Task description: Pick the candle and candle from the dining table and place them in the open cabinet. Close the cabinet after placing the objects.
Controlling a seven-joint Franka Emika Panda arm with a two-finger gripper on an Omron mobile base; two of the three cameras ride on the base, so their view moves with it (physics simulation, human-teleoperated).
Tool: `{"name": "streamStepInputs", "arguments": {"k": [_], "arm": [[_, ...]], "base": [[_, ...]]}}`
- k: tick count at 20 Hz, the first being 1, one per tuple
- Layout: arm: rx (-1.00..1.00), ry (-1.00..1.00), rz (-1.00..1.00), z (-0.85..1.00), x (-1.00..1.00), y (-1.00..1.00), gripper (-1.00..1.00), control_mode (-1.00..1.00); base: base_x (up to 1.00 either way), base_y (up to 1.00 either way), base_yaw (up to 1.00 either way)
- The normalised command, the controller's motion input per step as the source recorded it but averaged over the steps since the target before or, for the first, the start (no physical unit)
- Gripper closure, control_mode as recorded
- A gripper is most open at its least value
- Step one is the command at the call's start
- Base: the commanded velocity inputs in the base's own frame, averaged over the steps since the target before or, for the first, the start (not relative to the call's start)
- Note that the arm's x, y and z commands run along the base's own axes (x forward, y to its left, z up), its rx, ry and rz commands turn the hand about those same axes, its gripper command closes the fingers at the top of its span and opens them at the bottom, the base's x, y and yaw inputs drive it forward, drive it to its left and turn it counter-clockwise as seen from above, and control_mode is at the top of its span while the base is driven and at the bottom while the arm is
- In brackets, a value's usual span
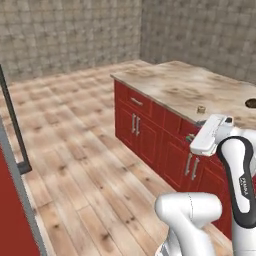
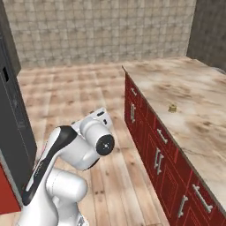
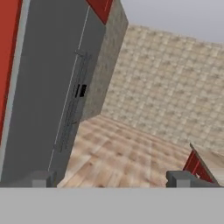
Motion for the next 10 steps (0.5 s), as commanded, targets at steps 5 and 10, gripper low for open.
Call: {"name": "streamStepInputs", "arguments": {"k": [5,10], "arm": [[0.00,0.00,0.00,0.00,0.00,0.00,-1.00,1.00],[0.00,0.00,0.00,0.00,0.00,0.00,-1.00,1.00]], "base": [[0.89,0.32,-0.48],[0.89,0.35,-0.48]]}}
